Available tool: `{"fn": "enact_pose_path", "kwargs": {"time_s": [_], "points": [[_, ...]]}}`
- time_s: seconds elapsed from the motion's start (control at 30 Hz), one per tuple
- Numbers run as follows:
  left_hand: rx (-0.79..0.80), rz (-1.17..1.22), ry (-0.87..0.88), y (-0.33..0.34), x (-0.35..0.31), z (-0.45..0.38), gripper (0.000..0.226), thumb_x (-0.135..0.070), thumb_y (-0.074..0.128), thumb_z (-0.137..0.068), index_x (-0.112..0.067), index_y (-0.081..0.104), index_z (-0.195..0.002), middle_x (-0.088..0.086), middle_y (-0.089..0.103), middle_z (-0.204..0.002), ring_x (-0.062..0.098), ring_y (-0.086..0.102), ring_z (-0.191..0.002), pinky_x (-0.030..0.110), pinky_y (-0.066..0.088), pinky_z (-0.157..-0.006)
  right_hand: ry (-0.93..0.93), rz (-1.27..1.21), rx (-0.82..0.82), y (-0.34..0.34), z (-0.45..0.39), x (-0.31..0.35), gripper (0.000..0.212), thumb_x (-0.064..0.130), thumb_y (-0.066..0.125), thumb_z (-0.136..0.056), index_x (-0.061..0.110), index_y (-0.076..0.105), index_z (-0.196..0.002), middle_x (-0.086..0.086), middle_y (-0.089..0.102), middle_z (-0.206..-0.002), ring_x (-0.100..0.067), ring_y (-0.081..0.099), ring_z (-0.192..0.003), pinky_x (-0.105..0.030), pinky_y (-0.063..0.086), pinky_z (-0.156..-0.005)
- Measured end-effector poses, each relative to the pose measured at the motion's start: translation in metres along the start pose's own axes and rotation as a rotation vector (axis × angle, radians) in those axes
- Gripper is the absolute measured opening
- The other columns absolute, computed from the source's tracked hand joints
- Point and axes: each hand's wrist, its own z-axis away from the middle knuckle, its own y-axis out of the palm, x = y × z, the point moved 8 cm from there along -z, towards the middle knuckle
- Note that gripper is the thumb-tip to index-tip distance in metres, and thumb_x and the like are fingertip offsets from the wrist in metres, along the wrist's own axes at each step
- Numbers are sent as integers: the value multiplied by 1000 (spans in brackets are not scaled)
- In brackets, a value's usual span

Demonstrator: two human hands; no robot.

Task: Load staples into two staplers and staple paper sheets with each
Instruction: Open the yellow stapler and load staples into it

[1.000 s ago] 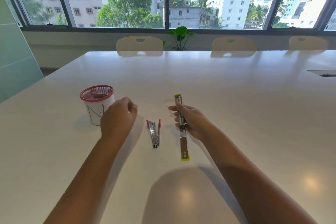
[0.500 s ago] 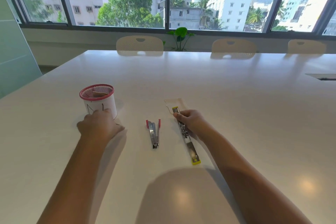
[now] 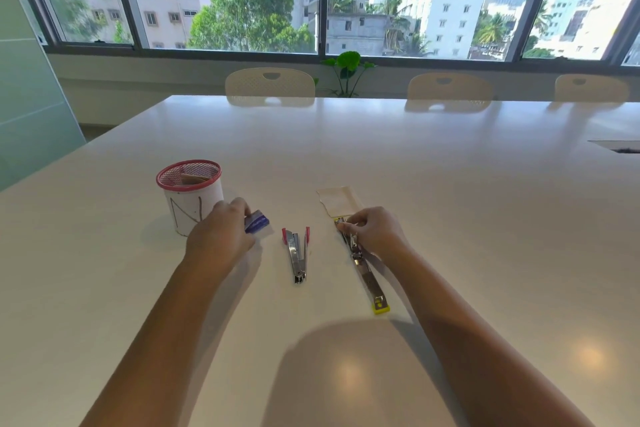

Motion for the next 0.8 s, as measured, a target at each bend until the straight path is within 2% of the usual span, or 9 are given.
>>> {"fn": "enact_pose_path", "kwargs": {"time_s": [0.17,0.27,0.33,0.43,0.53,0.67,0.73,0.8], "points": [[-99,289,248,-3,-27,2,36,-9,63,-81,-15,58,-116,7,53,-105,15,54,-86,17,40,-70,-51,-3,-107,-14,4,5,30,35,60,-88,14,67,-109,-6,68,-102,-20,60,-94,-24,38,-73],[-114,433,311,-7,-39,5,36,-10,65,-81,-19,58,-116,1,53,-105,11,54,-85,4,38,-62,-197,-53,-232,-28,13,26,24,32,57,-90,18,67,-106,1,66,-98,-14,59,-87,-23,37,-64],[-111,563,303,-9,-43,6,36,-12,68,-79,-21,56,-112,-5,55,-103,5,55,-82,0,40,-56,-294,-129,-258,-33,20,40,21,28,58,-90,17,68,-104,4,65,-98,-4,54,-77,-13,36,-60],[-55,779,256,-8,-45,6,32,-16,69,-78,-26,50,-101,-10,58,-99,1,58,-83,4,45,-61,-416,-187,-230,-31,28,56,19,28,61,-88,19,69,-102,6,65,-97,5,51,-71,-1,38,-59],[-18,1033,211,-9,-42,5,27,-13,67,-79,-29,50,-93,-8,64,-96,9,63,-87,11,52,-65,-489,-228,-182,-26,33,67,20,29,61,-88,19,70,-102,5,69,-99,4,55,-75,-1,40,-61],[24,1481,112,-6,-38,3,19,-3,60,-81,-19,51,-87,2,67,-90,13,63,-82,14,54,-66,-575,-257,-144,-23,41,79,20,26,57,-91,20,71,-104,6,70,-99,1,57,-81,-3,39,-67],[105,1751,52,0,-38,3,17,-7,65,-72,-14,55,-83,2,72,-84,13,66,-77,17,56,-70,-592,-264,-124,-20,44,82,21,26,56,-91,21,70,-106,11,66,-99,3,56,-83,-2,40,-68],[150,1883,13,5,-38,4,28,-15,70,-56,-11,60,-82,1,74,-79,11,68,-72,20,55,-74,-601,-279,-121,-19,47,85,22,26,57,-91,21,68,-108,13,64,-100,8,55,-82,-2,40,-70]]}}
